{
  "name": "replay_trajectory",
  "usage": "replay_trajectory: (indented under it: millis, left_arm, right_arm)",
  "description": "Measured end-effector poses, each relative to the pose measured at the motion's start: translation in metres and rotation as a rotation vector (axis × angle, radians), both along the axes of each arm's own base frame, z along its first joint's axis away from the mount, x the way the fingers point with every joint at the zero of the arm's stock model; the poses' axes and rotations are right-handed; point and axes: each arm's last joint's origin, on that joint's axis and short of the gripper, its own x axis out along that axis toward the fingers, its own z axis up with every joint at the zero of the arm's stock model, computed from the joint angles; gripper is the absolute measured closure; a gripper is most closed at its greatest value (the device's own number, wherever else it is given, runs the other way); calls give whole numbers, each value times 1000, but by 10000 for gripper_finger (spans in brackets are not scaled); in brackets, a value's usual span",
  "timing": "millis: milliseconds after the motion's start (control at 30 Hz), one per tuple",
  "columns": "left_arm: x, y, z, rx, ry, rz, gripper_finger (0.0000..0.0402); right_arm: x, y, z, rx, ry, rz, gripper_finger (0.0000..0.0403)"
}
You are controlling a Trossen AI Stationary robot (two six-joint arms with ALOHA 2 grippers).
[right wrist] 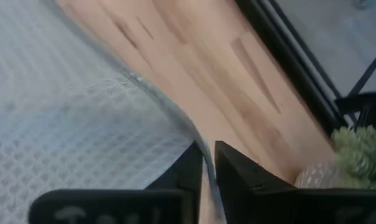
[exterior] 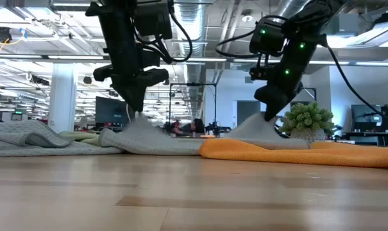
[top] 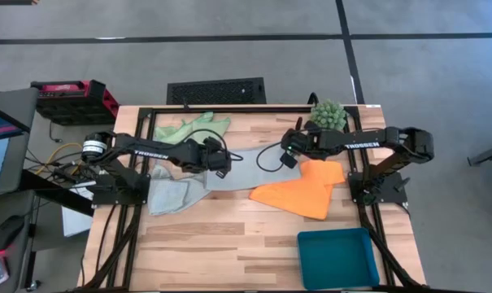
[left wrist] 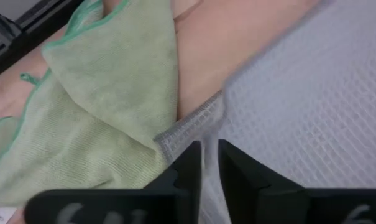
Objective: Fold microfiber towels
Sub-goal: Fold the bottom gray towel
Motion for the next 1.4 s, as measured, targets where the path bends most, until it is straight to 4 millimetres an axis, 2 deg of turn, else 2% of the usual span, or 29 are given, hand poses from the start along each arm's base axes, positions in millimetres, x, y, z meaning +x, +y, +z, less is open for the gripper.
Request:
replay_trajectory:
  millis: [167, 300, 500, 700, 833, 933, 1067, 1200, 1400]
  left_arm:
    - [-1, 6, 0, 5, 15, -2, 296]
    - [0, 6, 0, 9, 34, -37, 272]
    - [3, -17, -1, -75, 78, -246, 265]
    - [2, -55, -3, -51, 165, -517, 269]
    - [-3, -71, -19, -83, 172, -640, 269]
    - [-9, -74, -35, -125, 153, -684, 270]
    - [-10, -73, -47, -89, 125, -756, 270]
    - [-15, -73, -56, -55, 166, -836, 270]
    - [-19, -71, -61, -41, 193, -829, 270]
  right_arm:
    - [2, -1, 1, -14, -10, 19, 289]
    - [2, -1, 1, -14, -9, 20, 252]
    - [7, 2, 10, 18, -64, 4, 220]
    - [8, 20, 35, 122, -176, 128, 214]
    - [5, 39, 50, 147, -237, 214, 217]
    - [2, 52, 58, 149, -264, 268, 221]
    - [0, 66, 63, 151, -287, 322, 223]
    - [0, 73, 65, 149, -295, 348, 221]
    - [0, 75, 65, 149, -294, 355, 221]
